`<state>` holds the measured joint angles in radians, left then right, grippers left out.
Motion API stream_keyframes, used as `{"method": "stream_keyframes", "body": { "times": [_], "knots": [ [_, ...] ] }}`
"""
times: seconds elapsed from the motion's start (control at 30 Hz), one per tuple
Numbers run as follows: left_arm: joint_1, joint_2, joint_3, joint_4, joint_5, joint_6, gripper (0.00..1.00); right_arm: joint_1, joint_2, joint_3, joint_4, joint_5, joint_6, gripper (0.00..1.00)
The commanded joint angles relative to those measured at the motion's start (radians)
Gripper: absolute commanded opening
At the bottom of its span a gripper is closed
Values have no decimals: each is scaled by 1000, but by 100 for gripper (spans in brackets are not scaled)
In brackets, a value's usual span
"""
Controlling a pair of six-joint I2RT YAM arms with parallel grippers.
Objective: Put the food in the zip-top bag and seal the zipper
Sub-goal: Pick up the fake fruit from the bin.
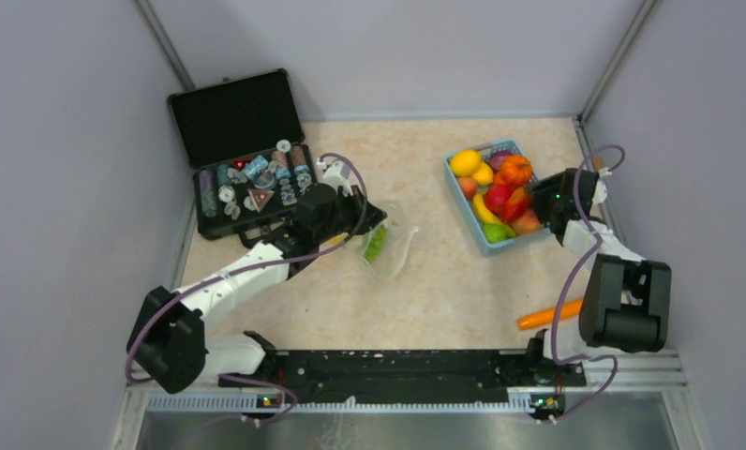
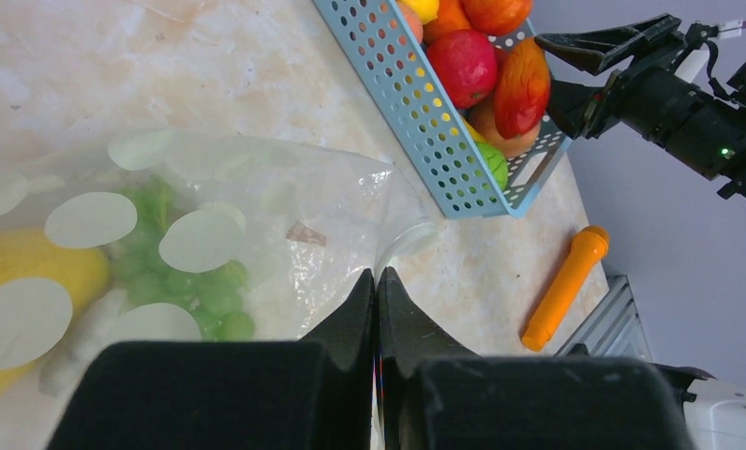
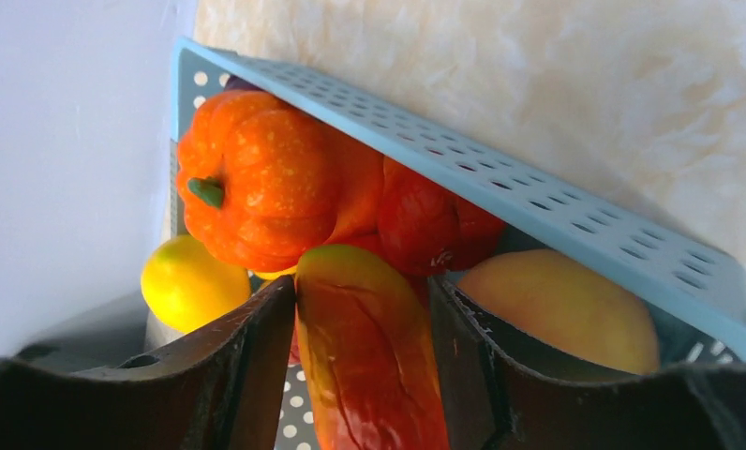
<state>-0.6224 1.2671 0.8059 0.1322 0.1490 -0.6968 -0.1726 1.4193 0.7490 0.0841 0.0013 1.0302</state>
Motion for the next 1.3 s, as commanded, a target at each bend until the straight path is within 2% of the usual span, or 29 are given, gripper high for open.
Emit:
{"method": "stream_keyframes", "body": {
  "times": [0.0, 0.1, 0.27, 0.53, 0.87, 1.0, 1.27],
  "knots": [
    [0, -35, 36, -19, -35, 30, 0, -8, 61, 68, 27, -119, -24, 52],
    [-1, -41, 37, -20, -36, 29, 0, -7, 76, 72, 28, -174, -32, 49],
    [-1, -34, 36, -19, -33, 26, 0, -7, 43, 47, 52, -219, -57, 50],
    [-2, -22, 32, 4, -20, 13, 0, -7, -22, 85, -59, -258, -234, 61],
    [-2, 4, 28, 43, 13, -5, 0, 50, -4, 137, -220, -239, -433, 63],
    [0, 5, 28, 55, 36, -8, 0, 118, 13, 193, -292, -141, -506, 63],
    [-1, -16, 40, -33, 18, 55, 0, 163, -6, 206, -299, -110, -569, 59]
  ]
}}
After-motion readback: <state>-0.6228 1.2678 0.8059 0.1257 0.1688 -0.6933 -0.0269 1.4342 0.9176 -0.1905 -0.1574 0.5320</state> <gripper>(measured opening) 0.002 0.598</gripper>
